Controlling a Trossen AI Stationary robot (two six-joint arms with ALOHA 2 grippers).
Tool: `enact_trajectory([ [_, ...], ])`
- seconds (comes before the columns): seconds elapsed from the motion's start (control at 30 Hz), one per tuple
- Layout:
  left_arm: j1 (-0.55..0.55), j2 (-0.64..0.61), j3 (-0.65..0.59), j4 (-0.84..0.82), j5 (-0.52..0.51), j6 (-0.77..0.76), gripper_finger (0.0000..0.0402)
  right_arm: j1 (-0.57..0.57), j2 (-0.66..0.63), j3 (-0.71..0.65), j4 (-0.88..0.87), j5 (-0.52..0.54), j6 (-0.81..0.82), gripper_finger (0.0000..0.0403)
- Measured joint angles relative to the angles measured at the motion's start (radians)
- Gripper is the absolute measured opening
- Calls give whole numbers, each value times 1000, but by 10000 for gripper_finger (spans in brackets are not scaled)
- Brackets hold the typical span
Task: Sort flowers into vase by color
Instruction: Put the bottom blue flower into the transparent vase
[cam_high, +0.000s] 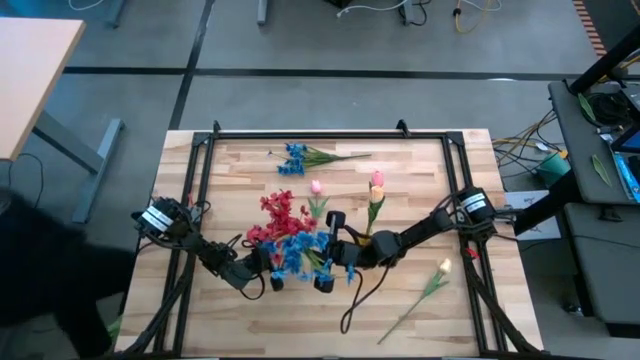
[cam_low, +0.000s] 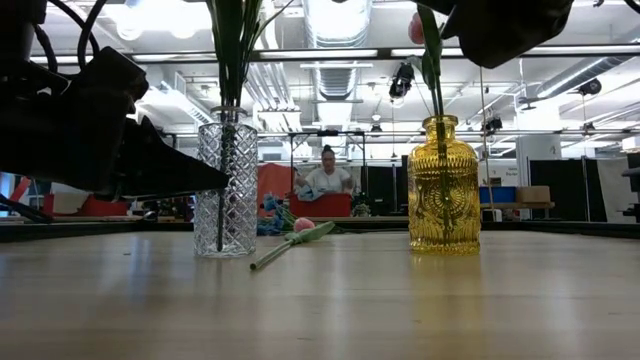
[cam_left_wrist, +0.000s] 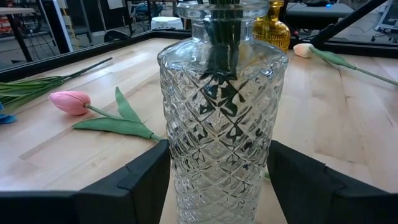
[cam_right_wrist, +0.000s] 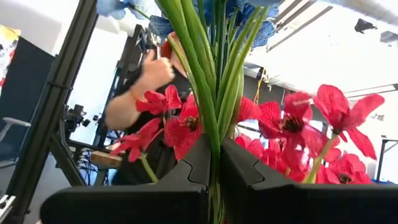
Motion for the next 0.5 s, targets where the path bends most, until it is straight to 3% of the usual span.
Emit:
enact_trajectory([
  [0.5,0,0,0,-1,0,0,231,-30,38,-2,-1,0,73,13],
])
